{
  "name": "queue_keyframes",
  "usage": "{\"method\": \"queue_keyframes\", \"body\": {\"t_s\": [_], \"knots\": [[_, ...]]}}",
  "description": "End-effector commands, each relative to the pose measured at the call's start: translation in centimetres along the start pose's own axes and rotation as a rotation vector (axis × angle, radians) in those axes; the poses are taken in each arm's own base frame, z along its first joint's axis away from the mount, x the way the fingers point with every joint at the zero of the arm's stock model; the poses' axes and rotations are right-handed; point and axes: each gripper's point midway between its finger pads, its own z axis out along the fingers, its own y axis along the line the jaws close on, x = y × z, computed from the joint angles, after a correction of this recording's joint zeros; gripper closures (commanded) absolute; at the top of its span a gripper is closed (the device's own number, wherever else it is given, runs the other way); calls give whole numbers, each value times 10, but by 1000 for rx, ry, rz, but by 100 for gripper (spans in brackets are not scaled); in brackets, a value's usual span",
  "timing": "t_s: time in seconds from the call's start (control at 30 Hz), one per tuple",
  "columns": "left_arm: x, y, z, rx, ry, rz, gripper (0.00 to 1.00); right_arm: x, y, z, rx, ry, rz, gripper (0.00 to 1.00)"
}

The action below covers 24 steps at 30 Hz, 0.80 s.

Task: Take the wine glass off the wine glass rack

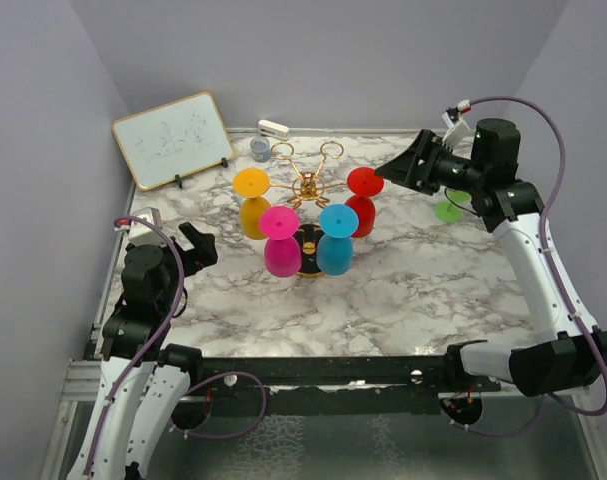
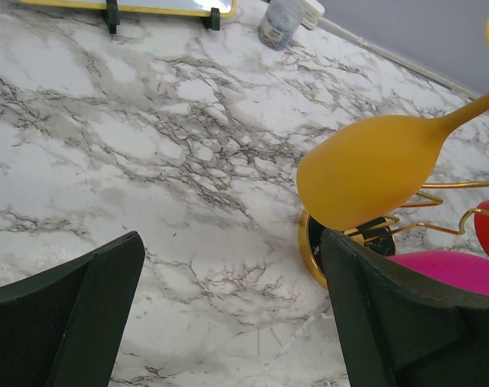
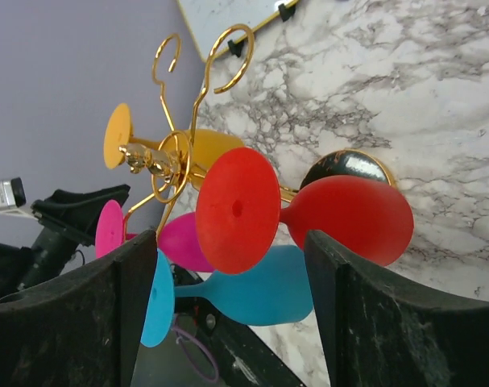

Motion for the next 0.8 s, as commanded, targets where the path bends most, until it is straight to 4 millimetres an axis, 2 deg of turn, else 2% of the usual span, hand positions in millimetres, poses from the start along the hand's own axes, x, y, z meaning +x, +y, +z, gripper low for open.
{"method": "queue_keyframes", "body": {"t_s": [0.0, 0.3, 0.77], "knots": [[1, 0, -1, 5, -8, -7, 7, 13, 13, 8, -83, 41, -26, 28], [0, 2, -1, -9, -16, -18, 7, 31, -2, 15, -71, 75, -11, 30], [2, 3, 2, -17, -4, -18, 8, 38, 7, 18, -145, 90, -13, 36]]}}
